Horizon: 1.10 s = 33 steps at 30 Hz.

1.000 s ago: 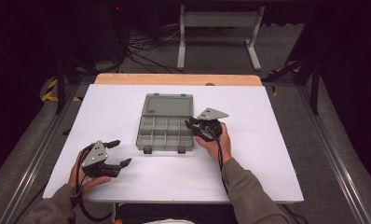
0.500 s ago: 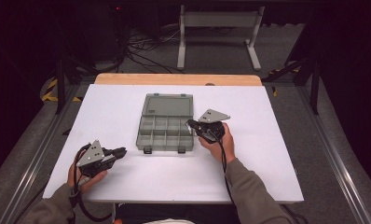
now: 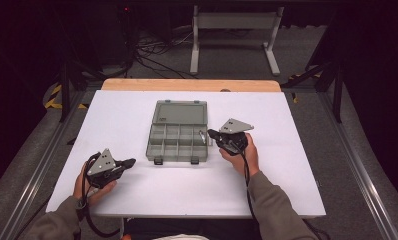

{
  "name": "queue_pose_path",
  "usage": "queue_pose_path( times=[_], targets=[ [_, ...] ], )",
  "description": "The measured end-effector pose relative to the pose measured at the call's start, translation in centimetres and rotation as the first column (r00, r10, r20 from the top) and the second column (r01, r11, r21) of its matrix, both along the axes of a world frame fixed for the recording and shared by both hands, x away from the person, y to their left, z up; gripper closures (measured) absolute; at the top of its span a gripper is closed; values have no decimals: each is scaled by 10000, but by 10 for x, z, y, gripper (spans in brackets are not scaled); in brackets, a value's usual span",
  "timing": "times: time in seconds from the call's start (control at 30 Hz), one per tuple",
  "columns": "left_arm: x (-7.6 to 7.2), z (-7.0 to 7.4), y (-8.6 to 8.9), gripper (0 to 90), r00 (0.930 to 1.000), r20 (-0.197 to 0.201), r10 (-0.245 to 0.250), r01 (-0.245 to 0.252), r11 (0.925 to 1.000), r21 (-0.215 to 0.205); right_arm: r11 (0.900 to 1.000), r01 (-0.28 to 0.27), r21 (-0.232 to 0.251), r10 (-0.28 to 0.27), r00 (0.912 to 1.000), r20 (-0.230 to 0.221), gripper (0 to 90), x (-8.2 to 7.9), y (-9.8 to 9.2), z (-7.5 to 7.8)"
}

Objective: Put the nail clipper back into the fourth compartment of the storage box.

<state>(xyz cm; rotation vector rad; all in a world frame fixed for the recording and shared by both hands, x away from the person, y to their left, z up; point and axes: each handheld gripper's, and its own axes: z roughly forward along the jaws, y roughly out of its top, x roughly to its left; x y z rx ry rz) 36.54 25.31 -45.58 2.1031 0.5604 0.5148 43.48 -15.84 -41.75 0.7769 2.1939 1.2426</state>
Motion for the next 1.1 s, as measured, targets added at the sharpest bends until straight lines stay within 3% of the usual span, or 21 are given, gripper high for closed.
queue_pose_path(
  times=[0.17,0.47,0.63,0.8,1.1],
  targets=[
    [0,-2,-3,895,9999,-109,-125,126,9999,98,9996,65,-285,-64,10000,18,900,-8,-7,-2],
    [6,-4,-4,894,9996,-249,104,-93,9990,448,9980,-61,-631,78,9996,261,900,-21,-15,1],
    [18,-3,-7,895,9992,-328,221,-205,9987,463,9990,50,-449,-49,10000,41,900,-16,-22,0],
    [24,-7,-11,897,9984,-531,188,-144,9965,825,9990,72,-431,-68,9999,100,900,-11,-23,-1],
    [40,1,-16,897,9988,-471,95,-53,9960,895,9986,143,-513,-147,9999,-75,900,-3,-21,1]
  ],
)
